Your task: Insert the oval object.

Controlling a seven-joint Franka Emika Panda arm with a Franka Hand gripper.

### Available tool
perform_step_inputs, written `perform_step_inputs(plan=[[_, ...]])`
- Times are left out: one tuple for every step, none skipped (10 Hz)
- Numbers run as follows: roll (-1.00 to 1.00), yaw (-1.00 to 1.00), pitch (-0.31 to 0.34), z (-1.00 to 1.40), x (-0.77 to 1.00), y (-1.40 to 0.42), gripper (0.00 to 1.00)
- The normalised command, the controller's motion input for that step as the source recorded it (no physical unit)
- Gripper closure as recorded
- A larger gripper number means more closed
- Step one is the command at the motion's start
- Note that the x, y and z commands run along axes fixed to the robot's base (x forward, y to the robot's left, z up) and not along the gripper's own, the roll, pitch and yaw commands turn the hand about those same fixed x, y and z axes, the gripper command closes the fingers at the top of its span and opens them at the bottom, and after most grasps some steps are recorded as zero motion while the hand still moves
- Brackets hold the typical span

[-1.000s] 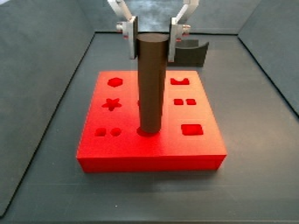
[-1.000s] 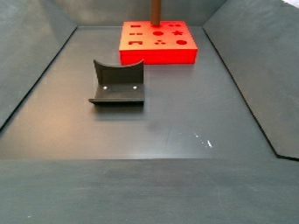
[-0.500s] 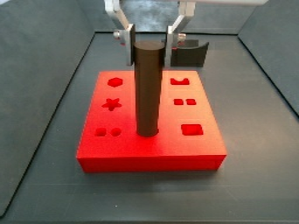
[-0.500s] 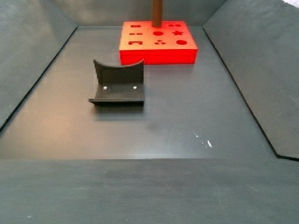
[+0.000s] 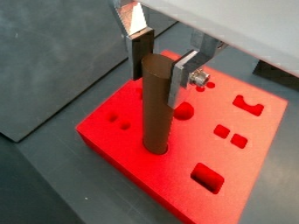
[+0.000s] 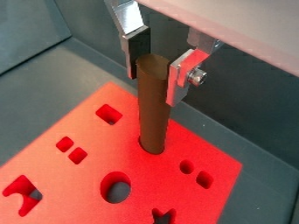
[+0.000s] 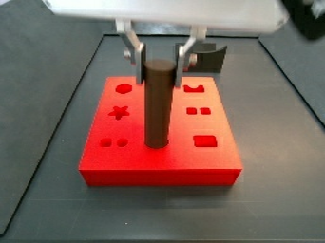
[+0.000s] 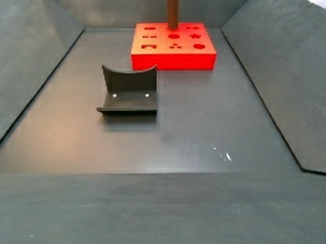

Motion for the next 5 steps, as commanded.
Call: perform_step_inputs(plan=[[0.0, 0.0, 0.0, -0.42, 0.2, 0.0, 1.0], [0.0, 0.0, 0.0, -0.41, 0.19, 0.0, 1.0], [0.0, 0.0, 0.0, -0.44, 0.2, 0.0, 1.0], [0.0, 0.0, 0.0, -0.43, 0.19, 0.0, 1.0], [0.0, -0.01, 0.0, -0.45, 0.17, 0.0, 1.0]])
